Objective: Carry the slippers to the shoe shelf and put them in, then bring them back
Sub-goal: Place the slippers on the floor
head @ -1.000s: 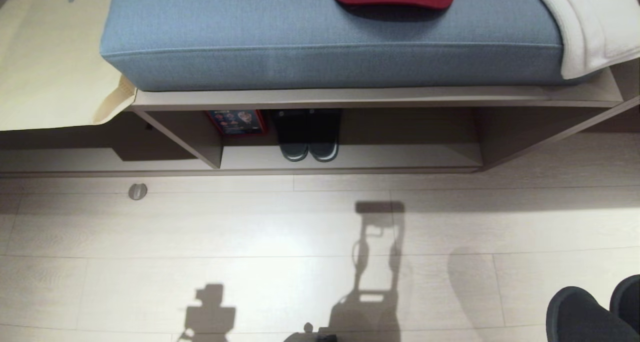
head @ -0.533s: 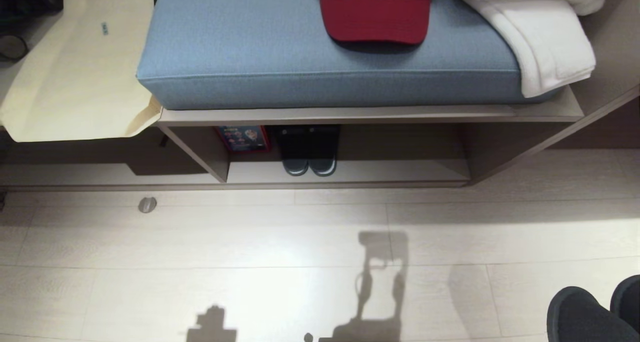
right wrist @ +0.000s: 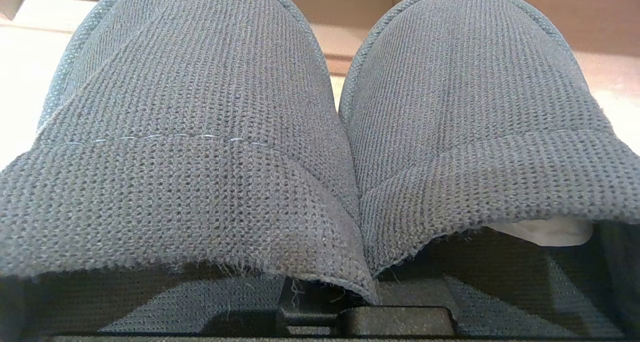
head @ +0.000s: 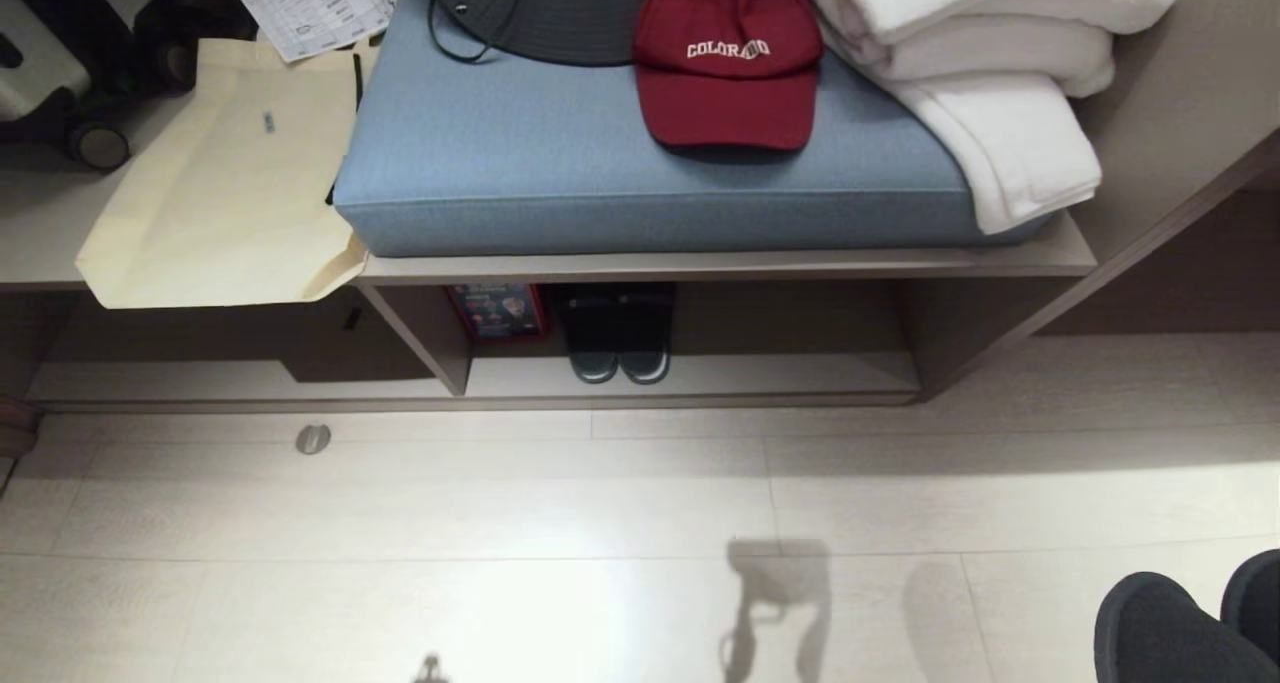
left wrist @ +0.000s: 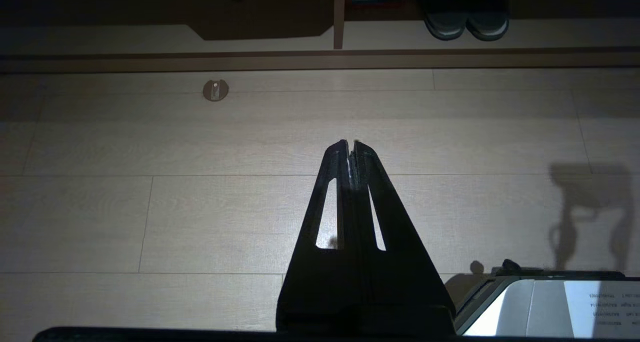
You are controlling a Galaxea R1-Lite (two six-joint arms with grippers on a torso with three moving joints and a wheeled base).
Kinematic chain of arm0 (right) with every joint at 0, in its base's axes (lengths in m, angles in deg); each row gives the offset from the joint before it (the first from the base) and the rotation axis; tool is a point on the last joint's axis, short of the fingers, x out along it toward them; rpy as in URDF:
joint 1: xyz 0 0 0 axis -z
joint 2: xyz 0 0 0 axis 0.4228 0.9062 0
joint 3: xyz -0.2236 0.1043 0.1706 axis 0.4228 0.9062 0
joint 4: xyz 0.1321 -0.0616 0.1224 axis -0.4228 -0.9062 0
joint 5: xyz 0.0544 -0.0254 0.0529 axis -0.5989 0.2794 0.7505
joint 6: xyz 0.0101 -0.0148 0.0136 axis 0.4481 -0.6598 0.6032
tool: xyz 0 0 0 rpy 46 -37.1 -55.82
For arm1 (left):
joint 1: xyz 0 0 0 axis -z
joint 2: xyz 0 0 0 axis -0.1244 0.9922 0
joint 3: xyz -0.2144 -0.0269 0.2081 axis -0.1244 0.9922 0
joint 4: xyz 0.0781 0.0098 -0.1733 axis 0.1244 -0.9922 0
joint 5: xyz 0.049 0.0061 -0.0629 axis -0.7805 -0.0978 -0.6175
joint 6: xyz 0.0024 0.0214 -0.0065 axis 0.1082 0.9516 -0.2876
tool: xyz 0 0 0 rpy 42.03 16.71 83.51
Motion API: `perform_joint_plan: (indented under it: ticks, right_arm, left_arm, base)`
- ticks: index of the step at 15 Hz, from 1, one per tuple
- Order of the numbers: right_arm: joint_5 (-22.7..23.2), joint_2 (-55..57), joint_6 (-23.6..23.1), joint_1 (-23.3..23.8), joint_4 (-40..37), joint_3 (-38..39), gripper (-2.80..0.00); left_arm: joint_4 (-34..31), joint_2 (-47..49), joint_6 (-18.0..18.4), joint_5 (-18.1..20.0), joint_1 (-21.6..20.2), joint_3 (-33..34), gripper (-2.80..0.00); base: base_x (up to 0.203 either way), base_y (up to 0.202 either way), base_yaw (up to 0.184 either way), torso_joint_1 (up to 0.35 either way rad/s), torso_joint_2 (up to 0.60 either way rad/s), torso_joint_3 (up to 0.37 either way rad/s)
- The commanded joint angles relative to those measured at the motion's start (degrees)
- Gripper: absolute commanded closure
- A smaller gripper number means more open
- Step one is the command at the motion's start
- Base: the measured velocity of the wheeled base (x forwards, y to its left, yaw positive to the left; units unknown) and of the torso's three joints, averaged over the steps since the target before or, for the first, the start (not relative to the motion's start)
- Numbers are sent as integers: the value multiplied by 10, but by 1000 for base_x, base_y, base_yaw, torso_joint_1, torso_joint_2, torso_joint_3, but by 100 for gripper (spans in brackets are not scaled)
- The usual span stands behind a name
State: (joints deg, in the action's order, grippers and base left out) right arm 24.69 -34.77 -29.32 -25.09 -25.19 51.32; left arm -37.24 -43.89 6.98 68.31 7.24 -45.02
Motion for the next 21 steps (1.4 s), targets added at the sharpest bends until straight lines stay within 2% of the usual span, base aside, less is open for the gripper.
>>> perform_joint_plan:
  ticks: [1,21]
  right_arm:
    - [0,-1,-1,0,0,0,0]
    - [0,-1,-1,0,0,0,0]
  left_arm:
    - [0,0,0,0,0,0,0]
    - [0,1,0,0,0,0,0]
  base:
    - [0,0,0,2,8,203]
    - [0,0,0,3,1,201]
